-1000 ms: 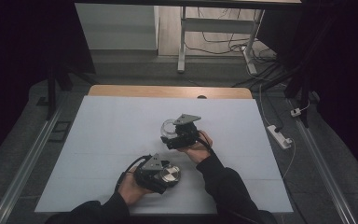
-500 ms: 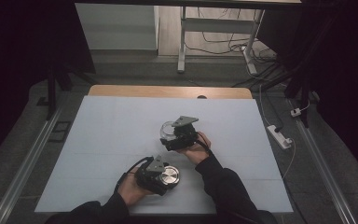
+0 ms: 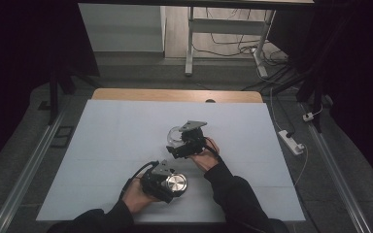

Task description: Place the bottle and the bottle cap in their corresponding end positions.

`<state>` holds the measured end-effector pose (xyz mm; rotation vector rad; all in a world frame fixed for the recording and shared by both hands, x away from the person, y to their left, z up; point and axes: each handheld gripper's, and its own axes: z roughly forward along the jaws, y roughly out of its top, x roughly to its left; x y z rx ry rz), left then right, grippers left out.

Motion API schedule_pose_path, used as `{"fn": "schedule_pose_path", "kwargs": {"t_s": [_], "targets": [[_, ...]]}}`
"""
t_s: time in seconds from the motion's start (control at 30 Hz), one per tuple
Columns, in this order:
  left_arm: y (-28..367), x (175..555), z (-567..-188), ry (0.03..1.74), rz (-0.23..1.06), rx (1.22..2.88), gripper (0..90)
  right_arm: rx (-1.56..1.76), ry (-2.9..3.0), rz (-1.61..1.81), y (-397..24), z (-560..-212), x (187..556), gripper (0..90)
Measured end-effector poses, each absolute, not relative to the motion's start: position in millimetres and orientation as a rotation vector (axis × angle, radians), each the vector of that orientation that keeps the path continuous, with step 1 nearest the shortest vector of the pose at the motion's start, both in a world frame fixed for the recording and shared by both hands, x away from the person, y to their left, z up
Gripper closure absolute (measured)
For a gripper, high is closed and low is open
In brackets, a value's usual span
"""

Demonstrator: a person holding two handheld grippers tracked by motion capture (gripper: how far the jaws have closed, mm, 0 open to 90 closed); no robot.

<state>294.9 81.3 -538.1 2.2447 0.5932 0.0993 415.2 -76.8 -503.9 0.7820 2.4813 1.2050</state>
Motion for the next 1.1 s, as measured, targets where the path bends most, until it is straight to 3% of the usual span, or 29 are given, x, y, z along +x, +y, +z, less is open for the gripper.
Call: {"fn": "schedule_pose_path", "kwargs": {"t_s": [1.1], "targets": [[142,280,-511,0.730,0.100,2.169,0.0,0.782,2.526,1.297,-115,-479,374,0.0]]}}
